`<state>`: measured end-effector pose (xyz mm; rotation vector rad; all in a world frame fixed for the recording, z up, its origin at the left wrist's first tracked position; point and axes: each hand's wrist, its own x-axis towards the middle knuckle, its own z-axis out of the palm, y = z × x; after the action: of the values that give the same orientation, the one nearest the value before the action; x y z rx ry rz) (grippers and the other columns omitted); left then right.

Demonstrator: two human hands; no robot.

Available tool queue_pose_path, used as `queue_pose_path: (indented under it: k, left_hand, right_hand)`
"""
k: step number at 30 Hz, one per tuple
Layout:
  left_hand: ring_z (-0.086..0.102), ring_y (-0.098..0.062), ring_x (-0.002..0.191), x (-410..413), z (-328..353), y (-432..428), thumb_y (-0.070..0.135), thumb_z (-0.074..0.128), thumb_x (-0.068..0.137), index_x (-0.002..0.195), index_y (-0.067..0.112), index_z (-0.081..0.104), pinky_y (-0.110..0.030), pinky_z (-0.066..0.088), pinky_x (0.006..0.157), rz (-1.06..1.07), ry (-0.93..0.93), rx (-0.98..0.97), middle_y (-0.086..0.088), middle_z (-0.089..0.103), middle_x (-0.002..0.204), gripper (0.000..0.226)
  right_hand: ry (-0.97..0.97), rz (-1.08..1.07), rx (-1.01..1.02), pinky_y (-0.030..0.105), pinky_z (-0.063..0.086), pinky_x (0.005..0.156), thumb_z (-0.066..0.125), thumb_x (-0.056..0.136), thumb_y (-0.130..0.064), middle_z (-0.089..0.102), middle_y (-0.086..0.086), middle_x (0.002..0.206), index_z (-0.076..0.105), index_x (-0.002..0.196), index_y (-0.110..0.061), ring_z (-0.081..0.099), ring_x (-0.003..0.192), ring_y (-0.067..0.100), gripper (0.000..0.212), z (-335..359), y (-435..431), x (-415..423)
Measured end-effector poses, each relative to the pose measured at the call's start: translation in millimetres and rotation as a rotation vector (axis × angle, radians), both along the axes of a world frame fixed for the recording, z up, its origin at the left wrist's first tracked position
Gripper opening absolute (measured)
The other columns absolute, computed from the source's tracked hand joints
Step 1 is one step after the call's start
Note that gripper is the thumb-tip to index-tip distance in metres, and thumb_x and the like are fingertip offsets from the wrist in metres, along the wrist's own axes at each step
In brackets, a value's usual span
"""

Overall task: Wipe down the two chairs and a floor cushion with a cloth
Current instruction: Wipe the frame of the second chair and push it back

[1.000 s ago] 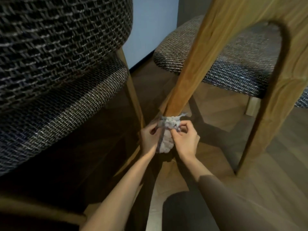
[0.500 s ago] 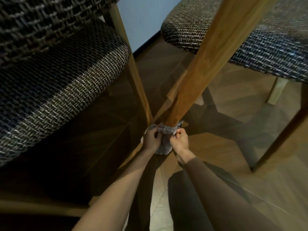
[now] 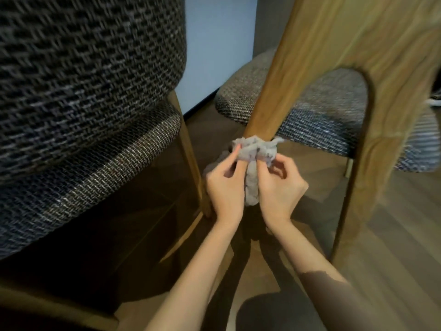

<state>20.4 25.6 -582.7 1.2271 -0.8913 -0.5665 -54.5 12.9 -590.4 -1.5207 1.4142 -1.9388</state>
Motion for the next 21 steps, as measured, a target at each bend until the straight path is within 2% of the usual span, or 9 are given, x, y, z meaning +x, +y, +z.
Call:
queue_pose_path:
  k: [2, 4, 7, 10, 13, 15, 19, 21]
  left_hand:
    - [0.068, -0.002, 0.093, -9.6, 30.9, -2.1, 0.018, 0.066, 0.089, 0.116, 0.01, 0.069, -0.018, 0.055, 0.08, 0.016, -0.033, -0.099, 0.002, 0.074, 0.102, 0.028]
    - [0.068, -0.001, 0.094, -15.6, 59.7, -5.3, 0.016, 0.065, 0.09, 0.116, 0.01, 0.069, -0.02, 0.054, 0.082, 0.021, -0.006, -0.16, 0.002, 0.073, 0.103, 0.027]
    - [0.068, -0.005, 0.098, -19.7, 97.6, -11.2, 0.013, 0.063, 0.09, 0.116, 0.008, 0.069, -0.028, 0.054, 0.089, -0.022, -0.003, -0.216, 0.001, 0.072, 0.105, 0.027]
    - [0.067, -0.01, 0.1, -24.0, 133.5, -17.9, 0.012, 0.062, 0.091, 0.116, 0.003, 0.068, -0.033, 0.055, 0.091, -0.082, 0.001, -0.293, -0.003, 0.072, 0.106, 0.027]
    - [0.066, -0.009, 0.104, -28.1, 156.5, -20.3, 0.011, 0.062, 0.091, 0.121, 0.002, 0.064, -0.026, 0.054, 0.089, -0.104, -0.056, -0.37, -0.005, 0.07, 0.112, 0.031]
    - [0.061, -0.009, 0.113, -27.8, 156.1, -21.2, 0.009, 0.059, 0.092, 0.129, 0.003, 0.058, -0.022, 0.05, 0.095, -0.141, -0.13, -0.386, -0.007, 0.065, 0.123, 0.037]
    - [0.049, -0.014, 0.129, -30.0, 150.3, -21.5, 0.009, 0.051, 0.097, 0.142, 0.005, 0.041, -0.036, 0.041, 0.108, -0.246, -0.26, -0.338, -0.009, 0.053, 0.139, 0.046]
    - [0.045, -0.014, 0.132, -35.1, 160.9, -25.9, 0.012, 0.051, 0.098, 0.146, 0.008, 0.036, -0.032, 0.04, 0.109, -0.247, -0.293, -0.38, -0.008, 0.047, 0.143, 0.05]
  right_hand:
    - [0.073, -0.06, -0.082, 0.001, 0.041, 0.07, 0.074, 0.082, -0.014, 0.069, 0.001, 0.079, 0.07, 0.088, -0.004, 0.061, 0.07, 0.0, 0.013, 31.7, -1.4, -9.5]
    - [0.097, -0.104, -0.142, 0.002, 0.042, 0.07, 0.076, 0.08, -0.015, 0.07, 0.003, 0.079, 0.071, 0.087, -0.003, 0.061, 0.067, 0.003, 0.015, 62.2, -2.0, -16.2]
    - [0.024, -0.129, -0.247, 0.004, 0.045, 0.07, 0.076, 0.079, -0.012, 0.067, -0.002, 0.082, 0.073, 0.09, -0.003, 0.062, 0.071, 0.002, 0.015, 104.2, -0.6, -23.0]
    - [-0.056, -0.104, -0.3, 0.004, 0.045, 0.068, 0.077, 0.08, -0.013, 0.069, -0.001, 0.082, 0.074, 0.092, -0.004, 0.064, 0.073, 0.002, 0.016, 132.9, 2.2, -28.0]
    - [-0.118, -0.079, -0.322, 0.004, 0.046, 0.067, 0.076, 0.081, -0.013, 0.071, 0.004, 0.085, 0.074, 0.095, -0.006, 0.065, 0.075, 0.0, 0.015, 143.8, 4.0, -31.2]
    - [-0.109, -0.068, -0.319, 0.007, 0.048, 0.069, 0.074, 0.081, -0.011, 0.072, 0.005, 0.086, 0.074, 0.094, -0.005, 0.065, 0.074, 0.002, 0.014, 145.9, 5.5, -31.4]
    - [0.104, -0.136, -0.384, 0.011, 0.047, 0.076, 0.07, 0.084, -0.006, 0.069, 0.004, 0.088, 0.074, 0.095, -0.005, 0.061, 0.079, 0.003, 0.012, 159.9, 8.4, -42.0]
    - [0.234, -0.178, -0.463, 0.011, 0.044, 0.081, 0.067, 0.086, -0.006, 0.066, 0.008, 0.091, 0.074, 0.098, -0.004, 0.056, 0.085, 0.005, 0.014, 176.2, 6.7, -51.2]
